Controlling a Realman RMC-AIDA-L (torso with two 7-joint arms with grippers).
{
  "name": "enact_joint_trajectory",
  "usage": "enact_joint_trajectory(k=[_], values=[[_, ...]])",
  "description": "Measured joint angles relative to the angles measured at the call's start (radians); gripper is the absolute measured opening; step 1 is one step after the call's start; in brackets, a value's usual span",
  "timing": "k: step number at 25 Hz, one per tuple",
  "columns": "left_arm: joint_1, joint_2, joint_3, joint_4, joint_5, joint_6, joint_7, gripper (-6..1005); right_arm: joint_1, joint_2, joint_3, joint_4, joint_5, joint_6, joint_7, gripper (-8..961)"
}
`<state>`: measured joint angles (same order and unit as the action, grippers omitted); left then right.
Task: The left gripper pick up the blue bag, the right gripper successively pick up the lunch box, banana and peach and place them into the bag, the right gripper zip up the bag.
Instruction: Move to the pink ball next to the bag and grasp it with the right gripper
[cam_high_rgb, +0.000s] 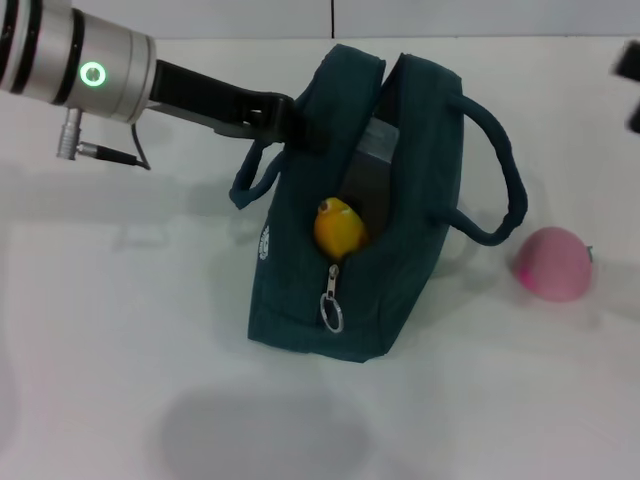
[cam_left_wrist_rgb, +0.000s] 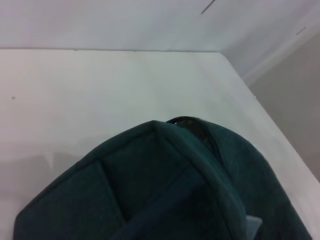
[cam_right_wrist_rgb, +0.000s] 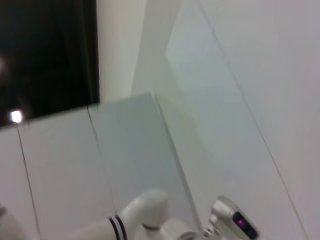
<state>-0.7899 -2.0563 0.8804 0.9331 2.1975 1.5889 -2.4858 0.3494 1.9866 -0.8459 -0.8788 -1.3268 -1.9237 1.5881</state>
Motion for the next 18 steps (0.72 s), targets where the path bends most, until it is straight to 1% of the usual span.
enact_joint_trajectory(k=[2, 4, 6, 8, 10, 13, 16, 18], values=[[-0.001, 0.002, 0.0, -0.007, 0.0, -0.005, 0.005, 55, -0.081, 0.009, 0.012, -0.228, -0.028, 0.06, 0.09, 673], [-0.002, 0.003, 0.0, -0.008, 0.0, -0.009, 0.005, 55, -0.146, 0.014, 0.02, -0.453, -0.098, 0.128, 0.194, 670], [-0.002, 0.003, 0.0, -0.008, 0.001, -0.011, 0.005, 55, -0.167, 0.013, 0.045, -0.629, -0.205, 0.154, 0.316, 665], [-0.003, 0.004, 0.0, -0.008, 0.001, -0.012, 0.005, 54, -0.157, 0.013, 0.087, -0.764, -0.336, 0.141, 0.441, 660], [-0.006, 0.005, 0.0, -0.008, 0.001, -0.015, 0.004, 54, -0.134, 0.012, 0.115, -0.844, -0.46, 0.122, 0.533, 659], [-0.007, 0.008, 0.0, -0.007, 0.001, -0.02, 0.001, 54, -0.082, 0.012, 0.118, -0.891, -0.652, 0.116, 0.62, 665], [-0.019, 0.013, 0.0, -0.008, 0.001, -0.032, -0.003, 54, -0.037, 0.013, 0.1, -0.871, -0.794, 0.111, 0.65, 672], [-0.024, 0.013, 0.0, -0.008, 0.001, -0.037, -0.004, 54, -0.01, 0.015, 0.077, -0.833, -0.859, 0.11, 0.654, 676]])
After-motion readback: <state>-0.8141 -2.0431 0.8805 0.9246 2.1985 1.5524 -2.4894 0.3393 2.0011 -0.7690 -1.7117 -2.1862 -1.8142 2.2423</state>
